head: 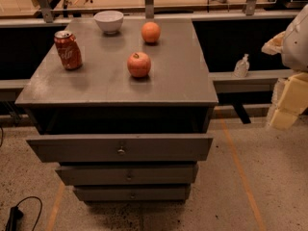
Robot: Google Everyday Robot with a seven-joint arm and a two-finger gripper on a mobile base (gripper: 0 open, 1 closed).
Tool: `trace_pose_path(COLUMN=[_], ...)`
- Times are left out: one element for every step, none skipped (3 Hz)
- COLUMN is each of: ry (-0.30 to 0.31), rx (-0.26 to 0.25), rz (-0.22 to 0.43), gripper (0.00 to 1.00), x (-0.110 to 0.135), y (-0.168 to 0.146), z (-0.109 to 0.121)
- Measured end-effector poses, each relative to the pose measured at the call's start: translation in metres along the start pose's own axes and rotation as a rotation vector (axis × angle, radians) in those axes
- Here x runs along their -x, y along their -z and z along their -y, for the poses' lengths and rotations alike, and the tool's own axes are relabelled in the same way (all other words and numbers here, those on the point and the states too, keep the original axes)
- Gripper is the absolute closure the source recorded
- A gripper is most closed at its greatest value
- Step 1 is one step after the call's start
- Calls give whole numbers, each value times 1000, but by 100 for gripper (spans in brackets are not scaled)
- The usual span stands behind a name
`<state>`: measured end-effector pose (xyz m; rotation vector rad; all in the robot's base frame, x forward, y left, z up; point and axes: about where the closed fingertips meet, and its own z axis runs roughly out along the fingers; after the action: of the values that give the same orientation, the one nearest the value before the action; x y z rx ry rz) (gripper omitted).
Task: Pick apple
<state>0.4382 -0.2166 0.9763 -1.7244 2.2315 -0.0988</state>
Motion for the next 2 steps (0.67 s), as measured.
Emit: trace_pose_path(ry=[0,-7], rx=[0,8], rz=[0,101], gripper=[0,0], x=[0,17], y=[0,-11], z=[0,0])
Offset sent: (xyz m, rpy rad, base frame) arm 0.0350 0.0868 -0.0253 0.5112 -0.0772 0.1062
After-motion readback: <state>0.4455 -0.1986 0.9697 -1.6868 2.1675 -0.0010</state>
